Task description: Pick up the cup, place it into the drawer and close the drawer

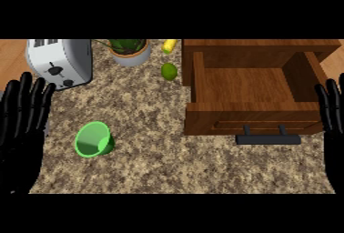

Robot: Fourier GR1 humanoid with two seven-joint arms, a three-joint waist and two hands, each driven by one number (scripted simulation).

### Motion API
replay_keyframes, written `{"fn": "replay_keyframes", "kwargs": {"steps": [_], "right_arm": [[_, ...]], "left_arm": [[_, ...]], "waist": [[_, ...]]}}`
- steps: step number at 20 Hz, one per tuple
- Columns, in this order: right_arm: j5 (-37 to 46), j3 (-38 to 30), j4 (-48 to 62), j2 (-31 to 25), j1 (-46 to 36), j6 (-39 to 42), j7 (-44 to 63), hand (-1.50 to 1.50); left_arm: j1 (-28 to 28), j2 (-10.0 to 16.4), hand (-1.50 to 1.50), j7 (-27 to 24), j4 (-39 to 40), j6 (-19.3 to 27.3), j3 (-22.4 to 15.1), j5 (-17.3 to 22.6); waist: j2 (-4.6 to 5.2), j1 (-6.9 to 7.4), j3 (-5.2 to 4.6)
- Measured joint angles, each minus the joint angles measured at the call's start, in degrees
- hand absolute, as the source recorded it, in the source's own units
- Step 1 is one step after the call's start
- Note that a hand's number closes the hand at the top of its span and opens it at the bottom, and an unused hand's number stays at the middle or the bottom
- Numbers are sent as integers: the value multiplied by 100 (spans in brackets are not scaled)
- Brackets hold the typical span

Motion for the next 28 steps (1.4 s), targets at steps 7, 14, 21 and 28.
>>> {"fn": "replay_keyframes", "kwargs": {"steps": [7, 14, 21, 28], "right_arm": [[-157, 258, 129, 34, -164, 199, 182, -150], [-457, 560, 237, 206, -259, 341, 515, -150], [-635, 431, 190, 155, -399, 442, 725, -150], [-579, 398, 356, 197, -515, 451, 666, -150]], "left_arm": [[-53, -425, -150, 210, 176, 1737, 25, -1184], [-547, -530, -150, 576, 873, 3957, -737, -1552], [-978, -550, -150, 745, 1357, 4787, -1118, -1743], [-876, -552, -150, 521, 1555, 4940, -1155, -1564]], "waist": [[-48, 49, 29], [-57, 7, 28], [-67, 20, 29], [-67, 32, 28]]}}
